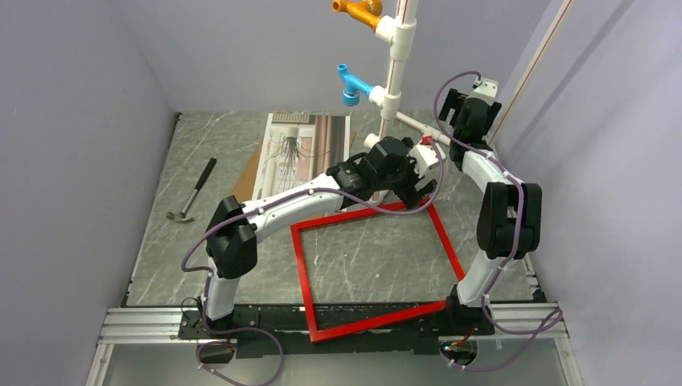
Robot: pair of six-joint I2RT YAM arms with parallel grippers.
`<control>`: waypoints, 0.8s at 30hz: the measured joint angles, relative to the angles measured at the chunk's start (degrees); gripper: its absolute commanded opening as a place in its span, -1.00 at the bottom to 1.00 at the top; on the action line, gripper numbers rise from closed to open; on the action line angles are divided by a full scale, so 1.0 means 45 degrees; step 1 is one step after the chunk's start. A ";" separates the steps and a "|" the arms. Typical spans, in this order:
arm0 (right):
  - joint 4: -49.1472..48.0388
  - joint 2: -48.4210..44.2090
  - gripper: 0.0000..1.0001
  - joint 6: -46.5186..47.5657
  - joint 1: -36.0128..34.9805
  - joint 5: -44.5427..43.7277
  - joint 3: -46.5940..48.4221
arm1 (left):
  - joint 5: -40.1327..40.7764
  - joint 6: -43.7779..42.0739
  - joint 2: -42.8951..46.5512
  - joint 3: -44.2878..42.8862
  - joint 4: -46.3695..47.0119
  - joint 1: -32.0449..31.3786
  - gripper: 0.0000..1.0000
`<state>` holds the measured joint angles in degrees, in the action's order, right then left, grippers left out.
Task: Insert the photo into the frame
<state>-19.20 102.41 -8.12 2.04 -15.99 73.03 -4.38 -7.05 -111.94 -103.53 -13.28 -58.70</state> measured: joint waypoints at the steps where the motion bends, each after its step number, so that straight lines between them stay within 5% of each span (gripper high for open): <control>1: -0.0369 0.0092 0.99 0.0253 0.0000 -0.0209 -0.0005 | 0.0078 -0.0053 -0.0087 0.0000 -0.0015 0.0015 0.95; 12: -0.2127 0.0913 0.98 0.2161 0.0044 -0.3021 0.0141 | -0.0219 0.0102 -0.0291 -0.0102 -0.0170 0.0651 0.96; 24: -0.2497 0.0282 0.98 0.1491 0.0024 -0.4425 -0.0758 | -0.0801 0.0355 -0.0291 0.0073 -0.0554 0.1967 0.99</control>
<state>-30.44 103.68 -1.41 2.15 -35.90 69.63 -7.99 -5.45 -113.25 -103.20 -15.77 -49.84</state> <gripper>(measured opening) 0.992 0.990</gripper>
